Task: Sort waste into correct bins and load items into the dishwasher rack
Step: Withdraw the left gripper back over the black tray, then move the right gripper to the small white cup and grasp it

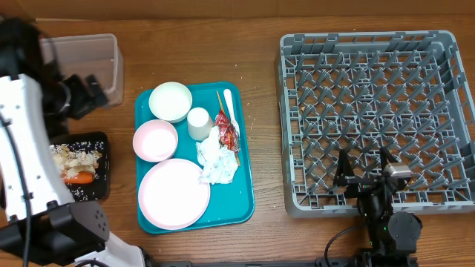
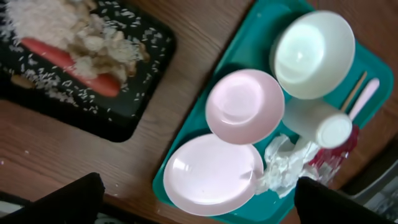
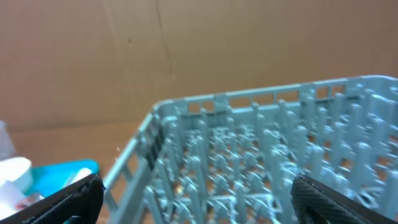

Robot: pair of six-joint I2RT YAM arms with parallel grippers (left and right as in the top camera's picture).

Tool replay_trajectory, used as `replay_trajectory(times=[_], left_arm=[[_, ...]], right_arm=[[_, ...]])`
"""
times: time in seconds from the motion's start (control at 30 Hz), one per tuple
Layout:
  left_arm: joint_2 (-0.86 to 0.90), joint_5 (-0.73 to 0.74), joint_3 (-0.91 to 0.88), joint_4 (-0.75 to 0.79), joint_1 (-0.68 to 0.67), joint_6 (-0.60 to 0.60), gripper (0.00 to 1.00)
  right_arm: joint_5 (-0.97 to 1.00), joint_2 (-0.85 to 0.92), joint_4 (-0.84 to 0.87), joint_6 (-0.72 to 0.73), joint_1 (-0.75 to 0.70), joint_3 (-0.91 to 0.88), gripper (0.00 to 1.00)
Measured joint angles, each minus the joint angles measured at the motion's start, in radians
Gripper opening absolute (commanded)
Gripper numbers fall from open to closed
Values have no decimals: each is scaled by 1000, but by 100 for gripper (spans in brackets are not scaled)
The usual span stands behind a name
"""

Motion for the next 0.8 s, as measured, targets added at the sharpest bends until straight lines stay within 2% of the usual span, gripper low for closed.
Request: replay_trajectory(times=[0.13, 0.27, 0.43, 0.63, 0.8], left_arm=[[0, -2, 0, 0, 127, -55, 100], [0, -8, 0, 0, 213, -80, 100], [0, -8, 0, 0, 233, -91, 100], [0, -8, 0, 0, 233, -92, 100], [0, -9, 0, 0, 233, -92, 100]], right_arm=[[-150, 0, 44, 147, 0, 0, 100], [-401, 0, 105, 436, 0, 0, 100], [-594, 0, 116, 739, 0, 0, 100], [-747, -1, 415, 880, 0, 2, 100], [-794, -2, 365, 882, 0, 59, 100]])
